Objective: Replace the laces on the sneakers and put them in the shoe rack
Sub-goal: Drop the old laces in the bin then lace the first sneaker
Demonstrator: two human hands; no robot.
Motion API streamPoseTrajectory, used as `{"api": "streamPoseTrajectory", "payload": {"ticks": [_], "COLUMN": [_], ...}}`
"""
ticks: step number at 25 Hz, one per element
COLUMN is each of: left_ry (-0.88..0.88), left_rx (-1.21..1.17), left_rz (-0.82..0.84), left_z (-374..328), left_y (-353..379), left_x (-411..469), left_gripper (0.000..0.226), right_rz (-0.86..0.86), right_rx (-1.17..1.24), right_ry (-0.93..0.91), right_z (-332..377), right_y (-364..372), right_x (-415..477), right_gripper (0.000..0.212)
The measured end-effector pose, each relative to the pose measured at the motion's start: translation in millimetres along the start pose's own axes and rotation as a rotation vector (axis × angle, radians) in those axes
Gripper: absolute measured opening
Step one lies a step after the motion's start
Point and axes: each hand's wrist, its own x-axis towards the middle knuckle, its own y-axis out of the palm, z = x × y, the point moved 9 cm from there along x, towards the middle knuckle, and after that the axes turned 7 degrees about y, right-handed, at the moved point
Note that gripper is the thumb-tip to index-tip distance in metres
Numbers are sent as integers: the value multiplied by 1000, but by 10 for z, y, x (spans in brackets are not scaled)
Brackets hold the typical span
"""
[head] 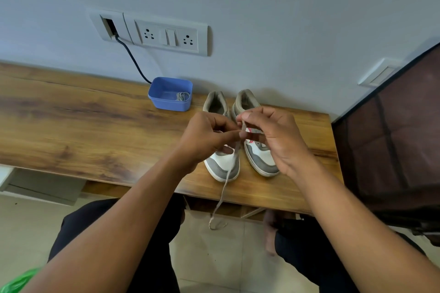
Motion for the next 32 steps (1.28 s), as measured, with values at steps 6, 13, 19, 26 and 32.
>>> {"api": "streamPoseTrajectory", "payload": {"ticks": [6,13,19,26,32], "left_ry": [-13,-145,-384,-318,-403], "left_rx": [-179,75,709,657,588], "left_rz": [-180,-34,167,-15,12], "left_z": [62,180,598,835,968], "left_y": [-80,-55,-183,-109,-111], "left_x": [100,248,343,355,438], "left_gripper": [20,14,7,11,15], "right_rz": [81,20,35,31,71], "right_rx": [159,129,-785,-891,-869], "right_ry": [95,62,91,139,149], "right_z": [-81,-112,-465,-581,-685], "right_y": [-27,-150,-386,-242,-137], "right_x": [158,347,457,567,704], "right_gripper": [36,12,3,10,10]}}
